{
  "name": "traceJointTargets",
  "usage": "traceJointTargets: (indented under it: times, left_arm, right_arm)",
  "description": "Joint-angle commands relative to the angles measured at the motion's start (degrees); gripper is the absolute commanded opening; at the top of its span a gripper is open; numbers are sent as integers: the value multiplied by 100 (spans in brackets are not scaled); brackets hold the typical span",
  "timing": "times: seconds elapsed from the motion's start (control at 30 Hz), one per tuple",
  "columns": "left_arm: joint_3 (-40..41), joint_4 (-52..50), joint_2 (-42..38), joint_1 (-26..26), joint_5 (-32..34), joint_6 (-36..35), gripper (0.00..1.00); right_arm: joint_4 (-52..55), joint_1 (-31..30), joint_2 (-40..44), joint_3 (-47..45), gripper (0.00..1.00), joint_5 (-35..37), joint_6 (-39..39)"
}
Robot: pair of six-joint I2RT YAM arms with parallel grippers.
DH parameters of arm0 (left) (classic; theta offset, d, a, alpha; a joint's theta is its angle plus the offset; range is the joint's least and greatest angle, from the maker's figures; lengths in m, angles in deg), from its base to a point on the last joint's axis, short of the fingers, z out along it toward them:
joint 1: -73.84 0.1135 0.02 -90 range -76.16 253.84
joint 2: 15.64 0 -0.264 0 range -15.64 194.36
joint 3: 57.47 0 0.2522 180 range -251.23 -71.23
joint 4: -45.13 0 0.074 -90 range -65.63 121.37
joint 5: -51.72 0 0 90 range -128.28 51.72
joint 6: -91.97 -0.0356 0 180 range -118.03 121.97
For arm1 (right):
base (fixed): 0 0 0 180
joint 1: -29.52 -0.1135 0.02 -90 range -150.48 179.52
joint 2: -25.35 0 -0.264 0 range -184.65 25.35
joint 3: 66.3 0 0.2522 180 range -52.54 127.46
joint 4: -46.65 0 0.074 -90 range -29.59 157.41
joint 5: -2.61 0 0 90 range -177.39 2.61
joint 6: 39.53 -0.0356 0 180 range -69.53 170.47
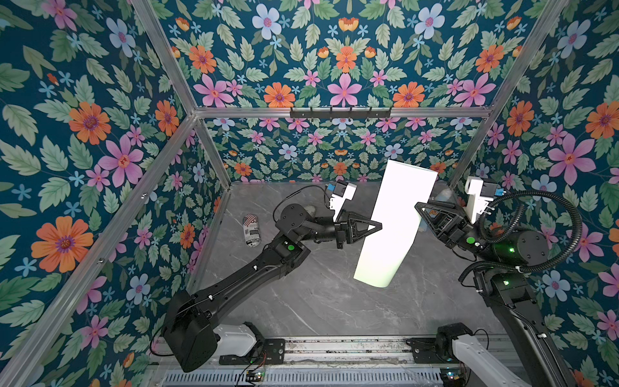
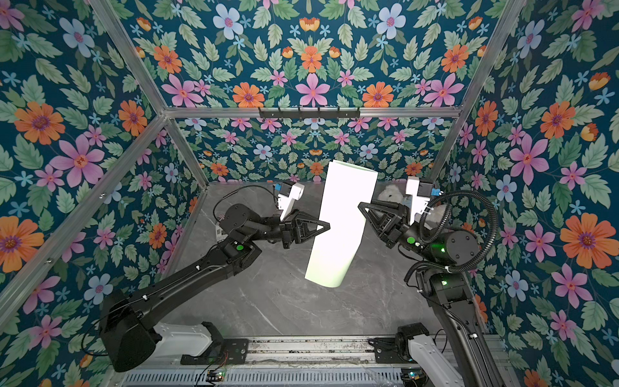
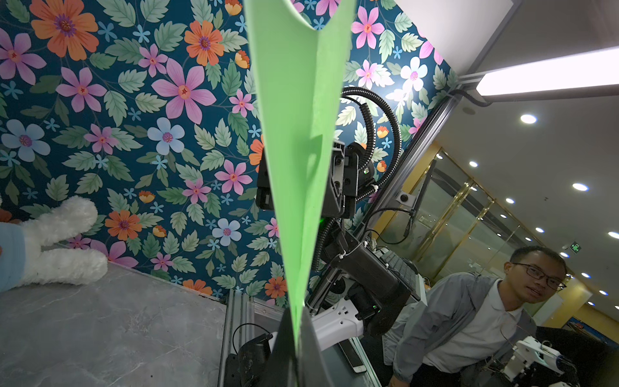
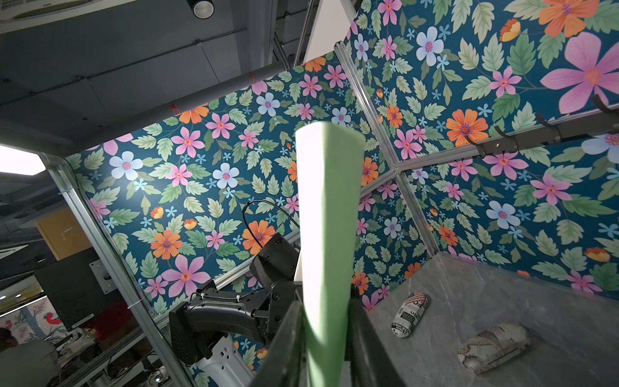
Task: Fold the rectangular paper in half along the long edge
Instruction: Fold the paper.
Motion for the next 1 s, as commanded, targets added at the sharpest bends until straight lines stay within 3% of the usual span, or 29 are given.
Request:
traceJointTargets:
  times: [0.0, 0.07, 0.1, 0.17, 0.23, 0.33, 0.4, 0.5, 0.57, 0.63, 0.7, 0.73, 0.77, 0.87, 0.97]
  left_arm:
    - [-36, 305, -14, -6, 2, 29, 0]
    - [-35, 327, -35, -2, 17, 50, 0]
    - [-41, 348, -45, -9, 18, 64, 0]
    - [-43, 366, -80, -2, 21, 72, 0]
    - [-62, 364, -91, -8, 30, 87, 0]
    - [-104, 365, -91, -5, 27, 84, 0]
    - [-139, 364, -70, -10, 30, 81, 0]
    - [-165, 413, -31, -2, 24, 107, 0]
    - [-185, 442, -12, -7, 29, 124, 0]
    - [-193, 447, 4, -2, 35, 127, 0]
    - [-218, 459, 24, -10, 46, 134, 0]
    - [-227, 457, 29, -4, 47, 133, 0]
    - [-237, 461, 39, -6, 42, 134, 0]
    - [-280, 469, 72, -6, 72, 142, 0]
    - [-330, 471, 96, -3, 85, 142, 0]
  right_arm:
    - [-392, 0, 28, -20, 1, -128, -251]
    - [-426, -4, 37, -52, 0, -131, -289]
    - [-463, 0, 37, -76, 5, -138, -324]
    - [-488, 0, 44, -105, 32, -138, -362]
    - [-543, 0, 60, -154, 42, -168, -408]
    - [-723, 1, 63, -253, 41, -263, -545]
    - [-803, 0, 80, -321, 35, -294, -606]
    - [-875, 0, 99, -374, 18, -362, -669]
    - [-963, 0, 115, -420, 0, -408, -747]
    - [-944, -2, 155, -441, 2, -420, -761]
    - [-887, 4, 194, -441, 37, -422, -761]
    - [-904, -8, 204, -439, 40, -474, -767]
    - [-928, -12, 213, -442, 40, -501, -791]
    - [-928, -8, 239, -497, 27, -576, -817]
    - [-963, -8, 270, -576, 8, -624, -848]
